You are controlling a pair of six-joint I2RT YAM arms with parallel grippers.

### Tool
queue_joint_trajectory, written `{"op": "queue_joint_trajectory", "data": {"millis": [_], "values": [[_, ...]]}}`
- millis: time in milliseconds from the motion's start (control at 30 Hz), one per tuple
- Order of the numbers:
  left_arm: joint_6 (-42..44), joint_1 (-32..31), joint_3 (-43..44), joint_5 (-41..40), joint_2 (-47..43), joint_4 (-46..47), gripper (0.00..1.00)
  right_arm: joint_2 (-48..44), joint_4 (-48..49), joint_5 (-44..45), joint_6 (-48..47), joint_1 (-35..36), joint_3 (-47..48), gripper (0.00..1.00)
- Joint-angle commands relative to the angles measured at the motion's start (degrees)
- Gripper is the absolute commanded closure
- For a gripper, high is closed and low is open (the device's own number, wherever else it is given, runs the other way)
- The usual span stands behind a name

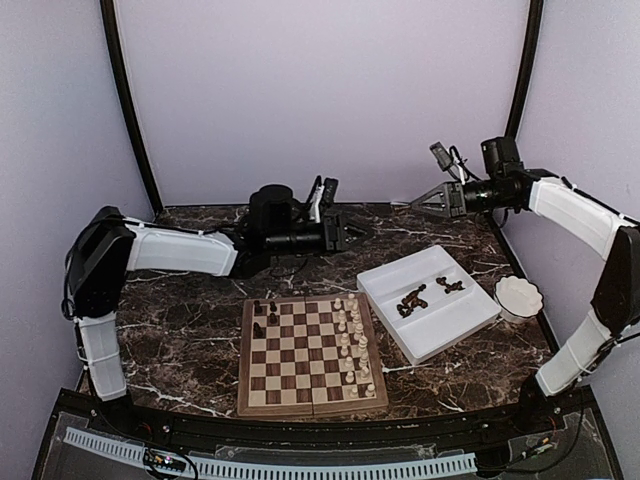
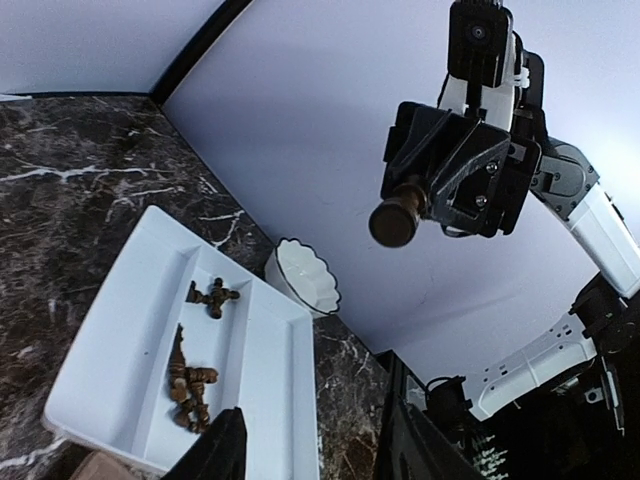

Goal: Set up the chess pieces on the board
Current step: Pass from the left arm to the right, then place the queen at d7.

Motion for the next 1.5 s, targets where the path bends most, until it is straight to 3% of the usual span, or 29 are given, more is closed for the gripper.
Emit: {"op": "queue_joint_trajectory", "data": {"millis": [0, 267, 500, 700, 967, 1267, 1467], "values": [[14.83, 3.13, -6.95, -7.71, -14.67, -9.65, 0.48, 1.68, -10.08, 11.14, -11.42, 3.21, 7.08, 1.00], [25.83, 11.30, -20.36, -22.93, -33.47, -30.89, 0.47, 7.43, -18.87, 30.85, -23.04, 18.14, 17.09, 1.00], [30.23, 22.24, -26.60, -34.84, -45.51, -43.91, 0.34, 15.97, -22.06, 42.37, -29.28, 32.18, 23.97, 1.00], [32.52, 27.99, -30.09, -36.62, -49.21, -45.10, 0.31, 23.53, -22.06, 47.46, -32.44, 41.74, 29.43, 1.00], [28.66, 34.20, -30.63, -30.82, -48.60, -44.06, 0.30, 29.78, -23.51, 54.04, -39.77, 51.36, 33.81, 1.00], [27.92, 35.84, -30.63, -26.53, -49.29, -44.17, 0.30, 37.16, -29.54, 56.60, -43.07, 58.19, 44.60, 1.00], [27.77, 35.84, -30.80, -25.38, -50.32, -44.00, 0.30, 40.28, -29.62, 59.51, -44.22, 60.90, 46.29, 1.00]]}}
